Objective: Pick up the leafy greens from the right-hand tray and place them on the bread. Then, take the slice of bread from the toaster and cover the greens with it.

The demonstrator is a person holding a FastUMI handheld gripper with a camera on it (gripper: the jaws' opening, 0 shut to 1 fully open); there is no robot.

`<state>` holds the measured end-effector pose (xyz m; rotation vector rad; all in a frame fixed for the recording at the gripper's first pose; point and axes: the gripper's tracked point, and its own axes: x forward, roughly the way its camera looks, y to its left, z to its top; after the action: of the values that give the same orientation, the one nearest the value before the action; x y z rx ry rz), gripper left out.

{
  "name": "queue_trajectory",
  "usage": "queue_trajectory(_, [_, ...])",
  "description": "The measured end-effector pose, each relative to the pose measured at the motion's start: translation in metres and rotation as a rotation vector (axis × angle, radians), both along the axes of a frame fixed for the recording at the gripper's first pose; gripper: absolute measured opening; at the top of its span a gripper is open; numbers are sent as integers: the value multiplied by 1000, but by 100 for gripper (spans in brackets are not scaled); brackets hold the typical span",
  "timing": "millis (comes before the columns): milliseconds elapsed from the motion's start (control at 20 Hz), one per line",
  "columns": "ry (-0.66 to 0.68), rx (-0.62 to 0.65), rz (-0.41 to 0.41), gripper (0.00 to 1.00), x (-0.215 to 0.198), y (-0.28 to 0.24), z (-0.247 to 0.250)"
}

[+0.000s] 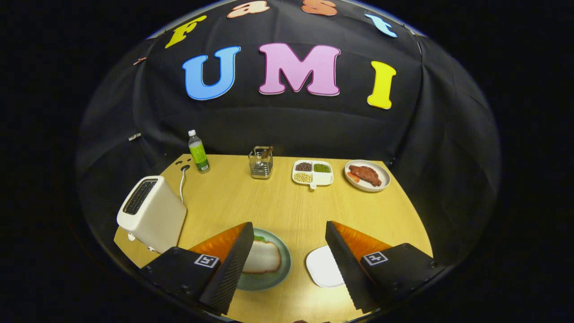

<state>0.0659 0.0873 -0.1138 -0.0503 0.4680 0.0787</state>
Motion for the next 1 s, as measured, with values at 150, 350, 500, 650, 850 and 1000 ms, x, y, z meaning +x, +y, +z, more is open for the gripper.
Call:
queue_trajectory(150, [-137, -11, 42, 99, -11, -8, 60])
queue_trajectory(350, [-226, 78, 88, 99, -46, -15, 104])
queue_trajectory(500, [-290, 118, 68, 99, -69, -33, 124])
queue_trajectory(650, [-369, 139, 20, 99, -87, -50, 145])
queue_trajectory(850, [-386, 116, -47, 99, -97, -64, 152])
queue_trajectory(1000, [-386, 136, -59, 99, -97, -52, 153])
